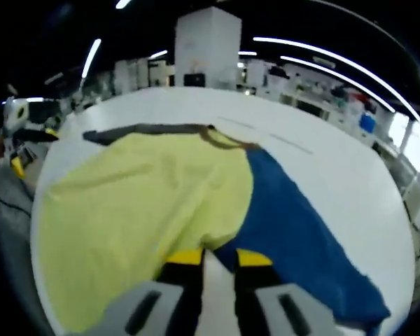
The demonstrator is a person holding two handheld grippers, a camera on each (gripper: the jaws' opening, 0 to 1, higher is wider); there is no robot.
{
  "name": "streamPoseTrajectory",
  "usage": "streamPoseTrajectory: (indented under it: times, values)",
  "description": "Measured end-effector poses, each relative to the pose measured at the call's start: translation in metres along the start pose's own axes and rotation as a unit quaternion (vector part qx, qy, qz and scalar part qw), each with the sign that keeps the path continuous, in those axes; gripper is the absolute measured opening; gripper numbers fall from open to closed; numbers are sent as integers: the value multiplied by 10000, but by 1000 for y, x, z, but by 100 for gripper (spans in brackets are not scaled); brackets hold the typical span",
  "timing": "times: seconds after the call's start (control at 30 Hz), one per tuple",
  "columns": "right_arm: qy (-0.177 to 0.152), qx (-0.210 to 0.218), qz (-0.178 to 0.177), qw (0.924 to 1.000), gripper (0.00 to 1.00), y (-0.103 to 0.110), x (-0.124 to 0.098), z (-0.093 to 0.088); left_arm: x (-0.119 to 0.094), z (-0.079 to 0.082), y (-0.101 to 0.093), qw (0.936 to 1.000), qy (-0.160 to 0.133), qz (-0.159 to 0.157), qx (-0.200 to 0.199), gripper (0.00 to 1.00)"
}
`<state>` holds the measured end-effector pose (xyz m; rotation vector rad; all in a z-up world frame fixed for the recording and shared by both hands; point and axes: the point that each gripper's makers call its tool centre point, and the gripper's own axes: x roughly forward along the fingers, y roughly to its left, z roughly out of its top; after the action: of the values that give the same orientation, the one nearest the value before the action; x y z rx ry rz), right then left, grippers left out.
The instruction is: Fold the garment on the visible template until the final outline fits inside the template.
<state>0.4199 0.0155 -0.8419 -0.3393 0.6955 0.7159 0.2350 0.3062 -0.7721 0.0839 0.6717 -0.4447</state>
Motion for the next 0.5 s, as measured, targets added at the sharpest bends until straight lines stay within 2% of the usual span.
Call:
streamPoseTrajectory:
  times: [0.13, 0.27, 0.37, 0.5]
  values:
    - [92, -190, -117, 9997, 4, -2, 4, -4, 1, -2, -2, 10000, 57, 18, -15, 88]
    - [16, -243, -173, 9996, 2, 0, 8, 2, 1, -3, -7, 9999, 96, 10, -38, 86]
    - [65, -309, -229, 9992, 0, -6, 8, -1, 0, -4, -7, 9999, 85, 12, -68, 86]
    - [66, -338, -329, 9989, 0, -10, -1, 2, -2, -2, -6, 10000, 53, 24, -73, 86]
